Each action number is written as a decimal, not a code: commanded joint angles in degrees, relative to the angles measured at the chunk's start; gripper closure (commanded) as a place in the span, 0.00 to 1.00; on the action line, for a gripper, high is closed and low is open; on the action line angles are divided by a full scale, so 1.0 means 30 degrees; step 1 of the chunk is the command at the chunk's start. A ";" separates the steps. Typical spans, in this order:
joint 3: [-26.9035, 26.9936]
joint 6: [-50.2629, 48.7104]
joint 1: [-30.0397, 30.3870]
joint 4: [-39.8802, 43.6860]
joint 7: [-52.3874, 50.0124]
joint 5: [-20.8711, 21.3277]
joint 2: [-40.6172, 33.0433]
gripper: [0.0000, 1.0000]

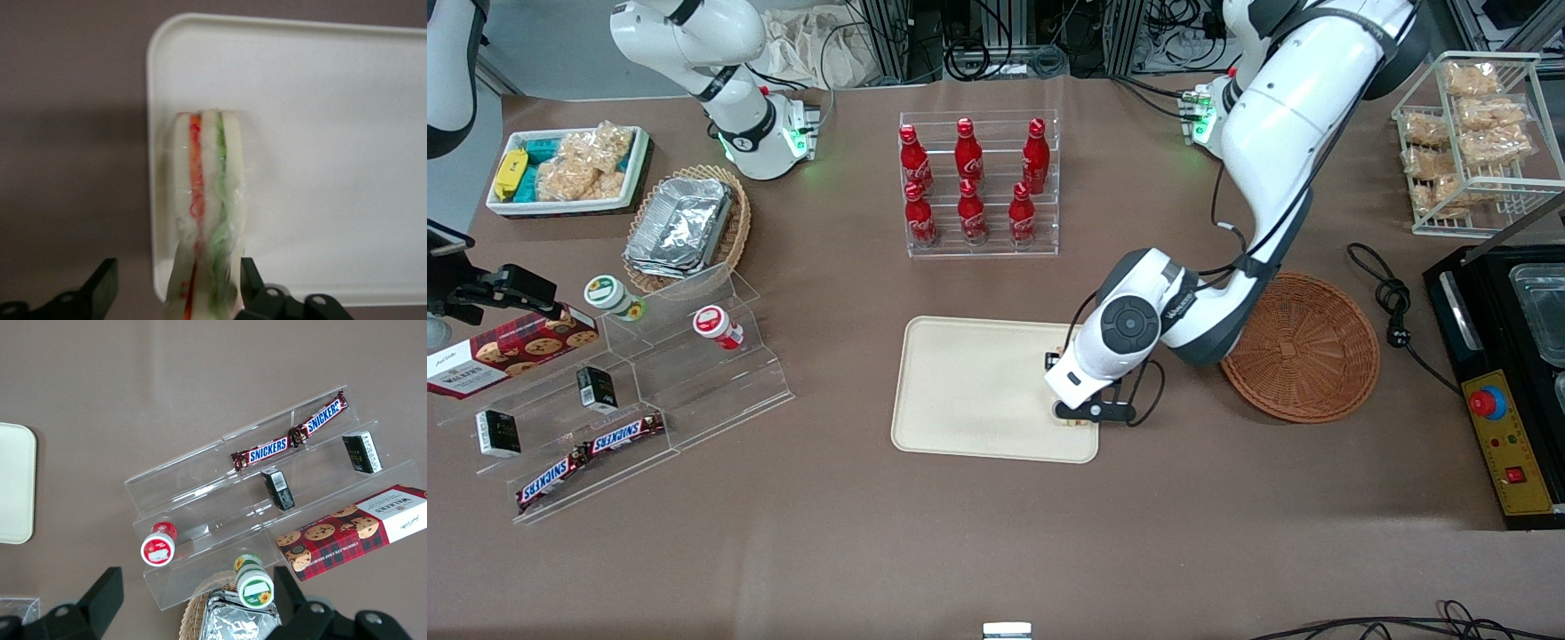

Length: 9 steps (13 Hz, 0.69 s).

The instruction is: Place sandwich from basket to tray

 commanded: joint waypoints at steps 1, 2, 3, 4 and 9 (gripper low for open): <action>0.0042 -0.4792 0.1014 -0.0128 0.1677 0.0300 -0.3229 0.01; 0.0042 -0.6349 0.1540 -0.0128 0.3257 0.0329 -0.4081 0.02; 0.0042 -0.7206 0.2299 -0.0070 0.4665 0.0184 -0.4873 0.02; 0.0042 -0.7447 0.3032 -0.0069 0.5549 0.0038 -0.5635 0.02; 0.0129 -0.9698 0.5821 -0.0128 0.7141 0.0415 -0.8072 0.01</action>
